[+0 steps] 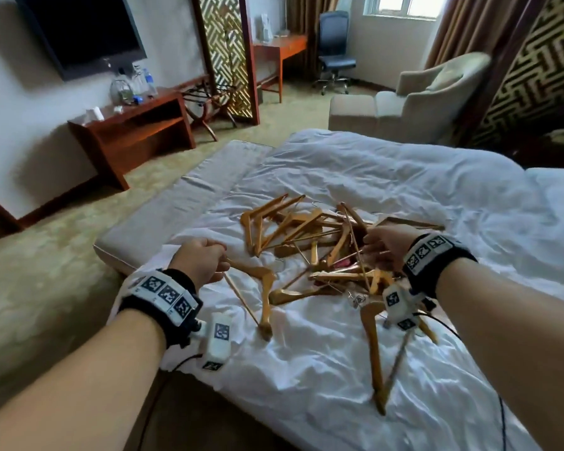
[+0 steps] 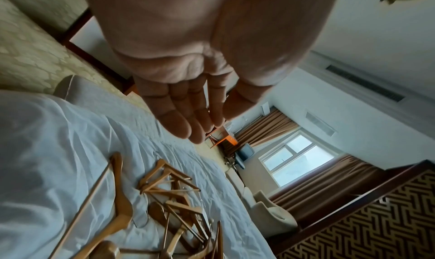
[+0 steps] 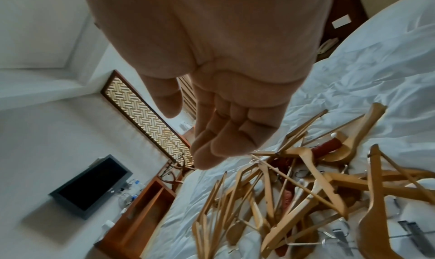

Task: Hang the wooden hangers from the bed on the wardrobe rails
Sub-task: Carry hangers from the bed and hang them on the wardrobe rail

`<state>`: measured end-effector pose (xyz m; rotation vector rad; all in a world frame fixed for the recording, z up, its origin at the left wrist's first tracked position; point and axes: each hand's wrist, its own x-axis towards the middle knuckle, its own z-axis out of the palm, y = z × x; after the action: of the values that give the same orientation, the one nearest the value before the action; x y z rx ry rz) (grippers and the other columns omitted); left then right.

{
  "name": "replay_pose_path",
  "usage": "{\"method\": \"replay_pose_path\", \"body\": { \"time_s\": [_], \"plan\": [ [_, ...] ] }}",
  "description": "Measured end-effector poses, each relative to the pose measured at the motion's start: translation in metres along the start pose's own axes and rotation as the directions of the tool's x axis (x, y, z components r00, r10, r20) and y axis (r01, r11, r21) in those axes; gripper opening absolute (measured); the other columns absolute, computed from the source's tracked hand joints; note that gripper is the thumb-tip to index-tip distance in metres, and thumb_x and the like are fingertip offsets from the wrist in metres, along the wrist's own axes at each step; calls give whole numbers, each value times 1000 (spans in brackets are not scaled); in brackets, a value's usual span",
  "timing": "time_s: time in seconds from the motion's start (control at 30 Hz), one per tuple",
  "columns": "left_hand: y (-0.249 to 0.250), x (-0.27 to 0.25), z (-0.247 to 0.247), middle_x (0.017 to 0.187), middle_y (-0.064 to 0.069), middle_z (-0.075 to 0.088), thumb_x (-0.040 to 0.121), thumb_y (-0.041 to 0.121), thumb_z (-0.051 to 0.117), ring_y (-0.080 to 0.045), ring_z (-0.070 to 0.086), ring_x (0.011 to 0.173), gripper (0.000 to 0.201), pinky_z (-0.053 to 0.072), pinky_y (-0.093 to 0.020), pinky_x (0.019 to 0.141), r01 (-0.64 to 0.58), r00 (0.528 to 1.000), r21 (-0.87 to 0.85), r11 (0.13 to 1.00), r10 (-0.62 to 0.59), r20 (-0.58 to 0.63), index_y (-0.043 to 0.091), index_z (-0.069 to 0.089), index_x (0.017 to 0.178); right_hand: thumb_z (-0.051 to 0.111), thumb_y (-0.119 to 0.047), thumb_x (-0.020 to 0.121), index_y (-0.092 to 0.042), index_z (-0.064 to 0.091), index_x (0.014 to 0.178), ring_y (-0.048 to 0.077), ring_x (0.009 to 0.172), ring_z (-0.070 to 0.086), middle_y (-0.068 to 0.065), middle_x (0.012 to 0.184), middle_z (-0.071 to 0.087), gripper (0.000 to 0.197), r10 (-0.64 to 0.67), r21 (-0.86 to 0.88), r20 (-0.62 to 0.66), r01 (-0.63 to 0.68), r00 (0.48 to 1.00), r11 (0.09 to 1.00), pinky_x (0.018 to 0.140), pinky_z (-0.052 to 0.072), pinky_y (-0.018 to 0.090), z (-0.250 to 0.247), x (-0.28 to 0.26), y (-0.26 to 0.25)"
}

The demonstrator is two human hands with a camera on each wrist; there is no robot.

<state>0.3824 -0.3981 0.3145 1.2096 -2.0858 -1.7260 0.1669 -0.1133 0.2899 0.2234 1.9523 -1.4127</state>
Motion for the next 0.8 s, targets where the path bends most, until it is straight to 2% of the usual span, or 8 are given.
{"method": "replay_pose_path", "body": {
  "time_s": [0.1,0.2,0.37,0.5,0.6,0.7,0.8],
  "plan": [
    [-3,34,40,89,-12,66,96,6,51,-25,66,78,15,54,-36,67,49,995,46,998,-53,80,10,64,93,52,-36,96,-16,59,84,20,56,57,5,71,63,25,83,-17,-76,-85,994,996,47,41,22,-31,38,11],
    [-10,63,78,89,-13,66,92,3,51,-24,64,72,15,51,-35,64,91,980,84,992,-105,171,9,65,92,53,-32,97,-14,60,84,20,55,56,5,68,61,24,142,-3,-178,-145,974,989,47,41,22,-60,58,31],
    [-12,105,136,85,-13,60,96,1,48,-23,58,68,14,46,-30,55,125,917,190,974,-187,354,3,61,101,50,-29,96,-14,56,84,20,53,54,4,66,59,20,253,33,-299,-255,920,966,46,39,22,-102,71,67],
    [-9,126,182,84,-16,57,95,-2,49,-27,58,71,14,45,-32,58,103,841,280,955,-234,489,0,61,100,47,-28,98,-16,50,81,18,53,50,4,68,54,21,289,113,-358,-266,888,957,46,37,20,-112,65,74],
    [-9,134,218,85,-18,60,94,0,52,-30,60,77,14,53,-36,65,80,796,313,947,-249,552,-2,63,103,49,-27,97,-16,50,80,18,52,52,4,67,55,19,299,163,-360,-257,884,953,44,40,21,-109,67,76],
    [-11,134,246,86,-15,64,93,5,57,-28,63,79,12,58,-43,83,38,772,375,926,-266,578,4,68,96,49,-26,97,-15,51,79,17,51,52,3,67,55,21,300,209,-347,-238,889,948,42,39,21,-105,74,84],
    [-17,133,265,89,-15,69,93,8,58,-26,66,80,12,59,-43,86,16,771,421,907,-279,572,8,69,97,51,-24,96,-14,55,77,17,50,50,3,65,54,22,309,262,-315,-231,897,937,47,37,21,-103,79,98]
  ]
}}
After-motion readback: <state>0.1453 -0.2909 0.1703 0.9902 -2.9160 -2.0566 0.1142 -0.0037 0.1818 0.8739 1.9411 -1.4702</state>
